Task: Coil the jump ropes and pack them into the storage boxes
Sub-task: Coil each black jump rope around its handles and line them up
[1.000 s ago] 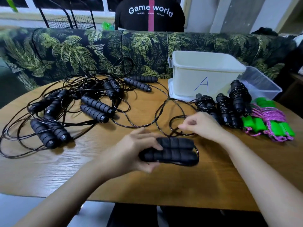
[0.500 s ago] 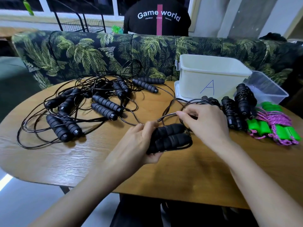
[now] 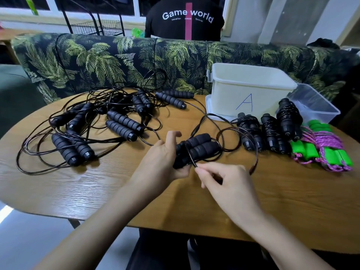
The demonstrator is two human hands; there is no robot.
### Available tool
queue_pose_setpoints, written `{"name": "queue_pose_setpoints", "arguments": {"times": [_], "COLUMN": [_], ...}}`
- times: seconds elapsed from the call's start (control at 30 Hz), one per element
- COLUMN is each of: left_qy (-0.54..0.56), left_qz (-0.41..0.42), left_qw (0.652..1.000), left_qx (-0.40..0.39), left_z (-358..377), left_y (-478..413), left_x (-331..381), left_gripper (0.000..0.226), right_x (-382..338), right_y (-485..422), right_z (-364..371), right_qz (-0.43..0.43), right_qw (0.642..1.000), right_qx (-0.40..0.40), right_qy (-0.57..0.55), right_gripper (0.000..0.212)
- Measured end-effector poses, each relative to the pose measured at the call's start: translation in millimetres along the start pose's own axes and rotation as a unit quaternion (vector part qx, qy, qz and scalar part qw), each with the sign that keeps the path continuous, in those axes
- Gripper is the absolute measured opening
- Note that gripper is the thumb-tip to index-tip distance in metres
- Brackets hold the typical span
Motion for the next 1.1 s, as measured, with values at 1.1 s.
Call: {"name": "queue_pose_setpoints", "arguments": {"times": [1.1], "left_qy": [-0.091], "left_qz": [0.09], "left_qw": [0.991], "left_qx": [0.048], "left_z": [-11.4], "left_y": [1.7], "left_x": [4.7], "left_gripper": [0.082], "right_x": [63.1], "right_y": [-9.5], "right_z": [16.9], "right_qz": [0.004], "right_qw": [0.992], "right_qx": [-0.121], "right_qy": [0.031], "right_gripper": [0.021]}}
Point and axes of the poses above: each hand's wrist, its own y-axis away from the middle knuckle, its own z-axis out of the palm, x = y × z, the point moved 7 cm from there along -y, towards the middle knuckle, and after that the axes turned 1 degree about z, right-handed, at the moved point
